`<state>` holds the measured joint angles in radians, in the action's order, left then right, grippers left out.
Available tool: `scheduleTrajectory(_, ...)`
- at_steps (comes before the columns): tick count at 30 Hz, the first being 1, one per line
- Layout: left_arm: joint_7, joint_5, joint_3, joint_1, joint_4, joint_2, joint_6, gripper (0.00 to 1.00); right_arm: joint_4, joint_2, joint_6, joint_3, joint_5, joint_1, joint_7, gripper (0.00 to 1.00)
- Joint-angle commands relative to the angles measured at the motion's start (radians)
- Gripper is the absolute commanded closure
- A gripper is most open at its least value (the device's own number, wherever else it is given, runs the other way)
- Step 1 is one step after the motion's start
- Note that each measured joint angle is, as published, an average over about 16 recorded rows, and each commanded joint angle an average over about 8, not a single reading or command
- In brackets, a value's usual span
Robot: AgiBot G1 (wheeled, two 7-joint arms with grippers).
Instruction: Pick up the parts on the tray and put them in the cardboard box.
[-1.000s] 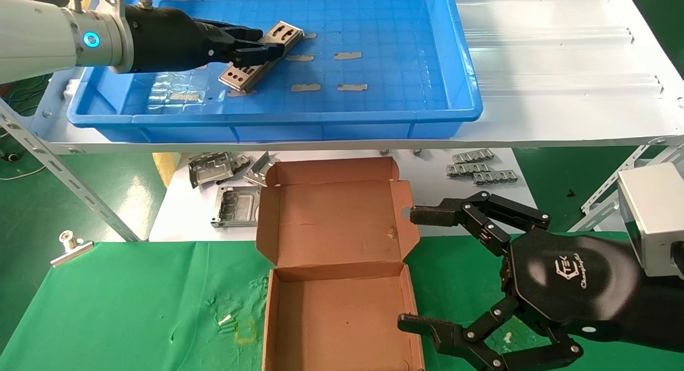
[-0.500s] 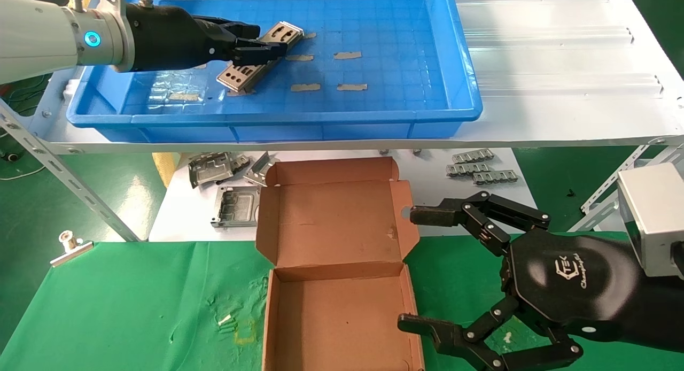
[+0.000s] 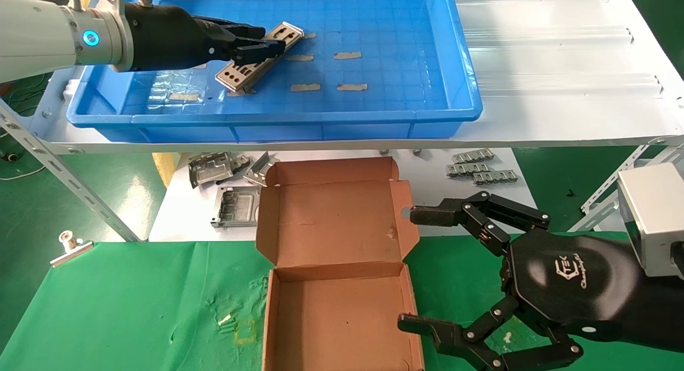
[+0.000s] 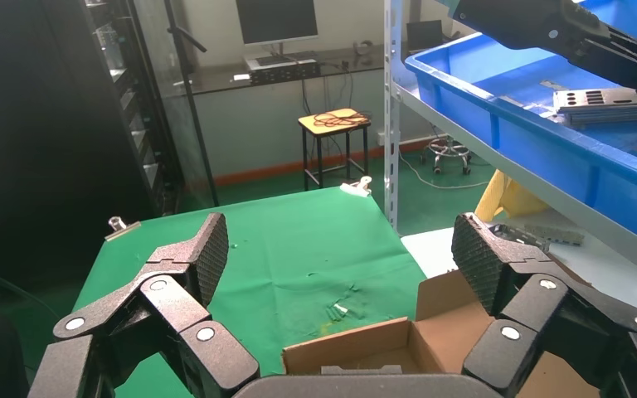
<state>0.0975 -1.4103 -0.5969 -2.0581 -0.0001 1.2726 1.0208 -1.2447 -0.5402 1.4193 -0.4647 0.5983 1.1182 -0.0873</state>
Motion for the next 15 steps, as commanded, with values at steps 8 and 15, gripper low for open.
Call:
scheduleTrajectory(8, -0.003, 0.007, 0.005, -0.002, -0.003, -0.004, -0.002, 1.0, 0.0, 0.0, 0.0, 0.0, 0.0, 0.0, 0.0, 0.0)
scheduleTrajectory(15, -0.005, 0.017, 0.012, -0.006, -0.006, -0.011, 0.004, 1.0, 0.0, 0.0, 0.0, 0.0, 0.0, 0.0, 0.0, 0.0)
